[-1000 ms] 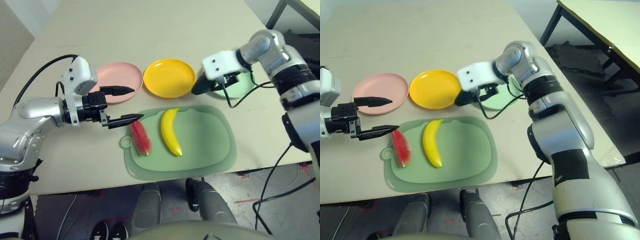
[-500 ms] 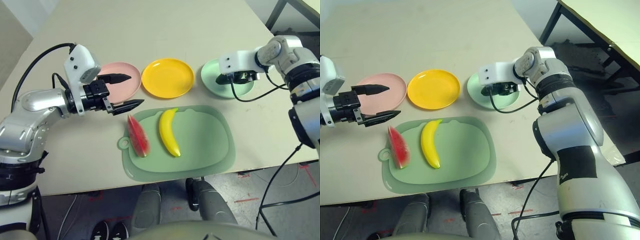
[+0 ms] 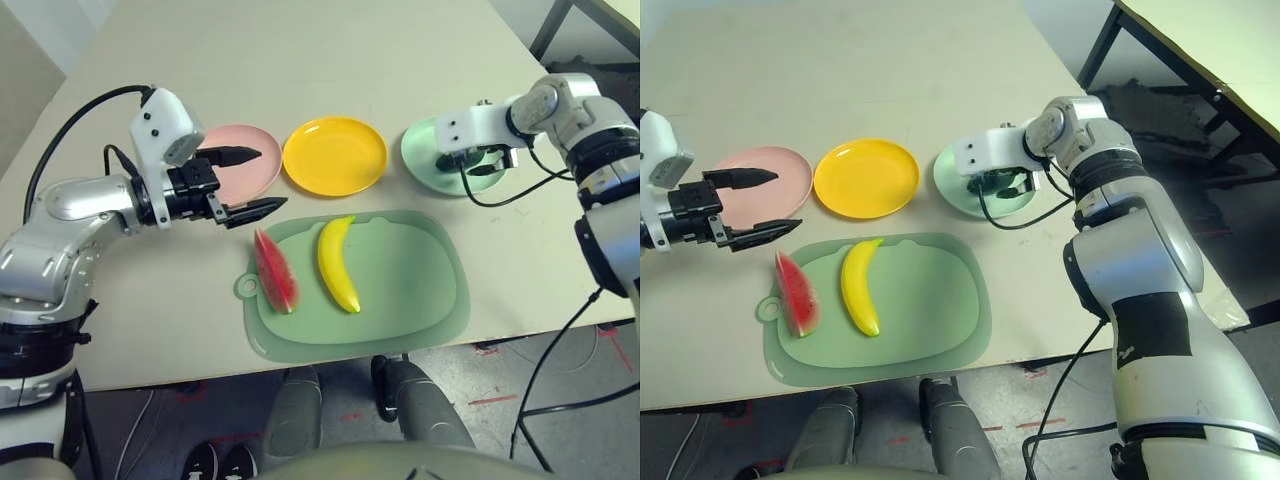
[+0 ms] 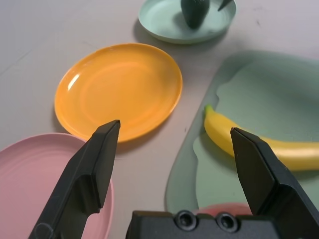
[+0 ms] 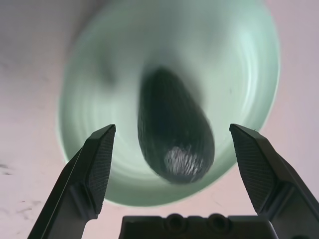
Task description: Place the fruits into color-matched plates.
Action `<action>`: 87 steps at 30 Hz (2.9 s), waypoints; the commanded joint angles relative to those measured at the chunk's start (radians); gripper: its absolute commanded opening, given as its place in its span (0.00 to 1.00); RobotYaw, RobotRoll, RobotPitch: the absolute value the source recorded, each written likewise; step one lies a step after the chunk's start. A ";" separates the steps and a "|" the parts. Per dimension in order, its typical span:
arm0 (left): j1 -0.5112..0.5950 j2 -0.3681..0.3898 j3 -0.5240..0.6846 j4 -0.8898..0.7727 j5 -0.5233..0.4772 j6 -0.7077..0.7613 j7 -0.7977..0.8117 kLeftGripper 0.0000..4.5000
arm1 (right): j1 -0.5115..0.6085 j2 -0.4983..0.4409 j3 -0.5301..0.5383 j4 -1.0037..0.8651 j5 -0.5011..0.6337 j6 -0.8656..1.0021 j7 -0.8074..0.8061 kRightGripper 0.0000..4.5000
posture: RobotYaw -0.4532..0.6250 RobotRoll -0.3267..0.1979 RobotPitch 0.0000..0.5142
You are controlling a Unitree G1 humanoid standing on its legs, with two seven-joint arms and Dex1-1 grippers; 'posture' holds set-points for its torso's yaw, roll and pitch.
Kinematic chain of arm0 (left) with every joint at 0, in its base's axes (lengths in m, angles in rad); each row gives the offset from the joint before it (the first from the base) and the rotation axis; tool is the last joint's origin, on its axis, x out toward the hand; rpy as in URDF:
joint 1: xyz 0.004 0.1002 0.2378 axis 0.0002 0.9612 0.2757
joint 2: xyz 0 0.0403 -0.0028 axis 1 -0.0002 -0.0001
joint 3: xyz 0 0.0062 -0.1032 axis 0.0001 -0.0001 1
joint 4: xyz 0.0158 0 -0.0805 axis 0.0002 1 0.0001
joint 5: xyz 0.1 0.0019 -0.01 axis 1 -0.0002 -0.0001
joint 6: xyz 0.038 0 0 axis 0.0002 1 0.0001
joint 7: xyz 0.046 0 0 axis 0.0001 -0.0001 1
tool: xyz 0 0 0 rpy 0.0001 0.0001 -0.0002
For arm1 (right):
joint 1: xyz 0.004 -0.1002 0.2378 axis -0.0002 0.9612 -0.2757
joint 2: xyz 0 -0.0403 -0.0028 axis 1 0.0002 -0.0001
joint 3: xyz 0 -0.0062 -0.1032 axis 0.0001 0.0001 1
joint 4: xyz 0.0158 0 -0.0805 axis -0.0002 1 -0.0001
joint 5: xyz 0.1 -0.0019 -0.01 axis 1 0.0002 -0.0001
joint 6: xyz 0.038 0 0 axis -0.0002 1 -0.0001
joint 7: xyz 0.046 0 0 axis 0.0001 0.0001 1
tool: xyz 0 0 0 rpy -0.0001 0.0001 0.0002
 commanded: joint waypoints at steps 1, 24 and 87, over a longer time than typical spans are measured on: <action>0.038 0.047 0.029 0.018 -0.012 -0.066 -0.123 1.00 | 0.051 0.036 -0.047 -0.229 0.165 -0.086 0.200 1.00 | 0.46 0.62 0.38; 0.145 0.161 0.118 0.006 -0.042 -0.067 -0.271 1.00 | 0.195 0.242 0.107 -0.480 0.170 -0.266 0.190 1.00 | 0.50 0.62 0.40; 0.024 0.027 0.007 -0.030 0.091 0.086 0.144 1.00 | -0.048 0.378 -0.013 0.131 0.093 0.201 -0.397 0.37 | 0.51 0.62 0.41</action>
